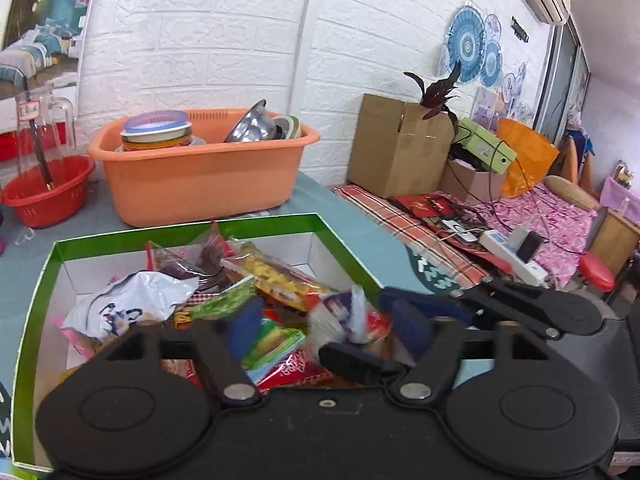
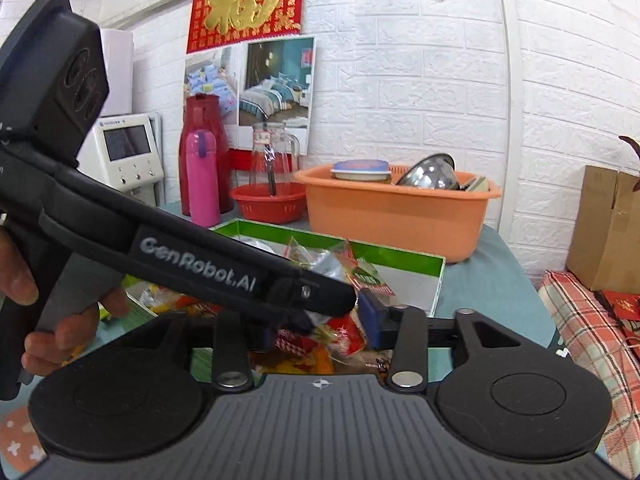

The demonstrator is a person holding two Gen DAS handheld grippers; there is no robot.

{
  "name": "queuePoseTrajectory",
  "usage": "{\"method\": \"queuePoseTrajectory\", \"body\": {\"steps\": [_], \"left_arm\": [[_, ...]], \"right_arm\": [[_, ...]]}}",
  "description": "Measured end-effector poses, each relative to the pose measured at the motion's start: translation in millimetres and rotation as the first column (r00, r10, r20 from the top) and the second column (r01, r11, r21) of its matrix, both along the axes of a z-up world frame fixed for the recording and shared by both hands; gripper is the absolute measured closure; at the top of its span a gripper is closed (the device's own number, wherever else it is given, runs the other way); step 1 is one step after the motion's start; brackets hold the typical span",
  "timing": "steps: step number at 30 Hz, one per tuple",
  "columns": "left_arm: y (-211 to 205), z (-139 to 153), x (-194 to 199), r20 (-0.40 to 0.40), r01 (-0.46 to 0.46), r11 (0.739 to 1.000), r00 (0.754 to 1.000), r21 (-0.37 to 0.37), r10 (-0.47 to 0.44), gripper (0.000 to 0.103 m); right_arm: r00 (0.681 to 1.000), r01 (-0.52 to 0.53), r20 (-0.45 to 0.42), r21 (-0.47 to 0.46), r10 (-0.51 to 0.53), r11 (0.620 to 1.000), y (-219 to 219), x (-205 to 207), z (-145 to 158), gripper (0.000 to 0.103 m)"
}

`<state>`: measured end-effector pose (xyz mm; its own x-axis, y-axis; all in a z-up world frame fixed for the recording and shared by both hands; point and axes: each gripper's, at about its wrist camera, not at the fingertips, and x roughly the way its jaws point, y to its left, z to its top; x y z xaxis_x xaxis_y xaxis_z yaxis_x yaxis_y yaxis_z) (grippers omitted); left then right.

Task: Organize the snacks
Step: 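Carry the triangular candy into the green box and open the left gripper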

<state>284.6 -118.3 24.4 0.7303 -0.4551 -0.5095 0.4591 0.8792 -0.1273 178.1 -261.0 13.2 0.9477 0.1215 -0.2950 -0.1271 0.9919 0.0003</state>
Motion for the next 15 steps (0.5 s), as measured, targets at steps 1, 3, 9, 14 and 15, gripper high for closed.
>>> {"method": "queuePoseTrajectory", "body": {"steps": [1,3,9,14,15], "left_arm": [[-1.3,-2.2,-3.1,0.022,-0.004,1.000,1.000,0.016,0.003,0.000],[-5.2,-5.5,-6.6,0.042,0.007,0.999,0.999,0.051,-0.009,0.000],[-8.9,-1.8,-17.8,0.027,0.018,0.998,0.999,0.056,-0.019,0.000],[-2.6,12.6,-35.7,0.032,0.003,1.000,0.999,0.005,-0.003,0.000],[-2.0,15.4,-40.5,0.033,0.005,1.000,0.999,0.000,-0.005,0.000]], "right_arm": [[1.000,0.019,-0.006,-0.004,-0.019,1.000,0.9,1.6,-2.1,0.005],[1.000,0.018,-0.025,-0.012,-0.018,1.000,1.7,2.5,-8.4,0.006],[0.999,0.024,-0.028,-0.016,-0.024,1.000,3.5,-4.5,-8.1,0.006],[0.999,0.020,0.030,-0.046,-0.019,0.999,7.7,-22.3,7.4,0.001],[0.999,0.017,0.038,-0.051,-0.015,0.999,8.7,-26.4,9.9,0.000]]}}
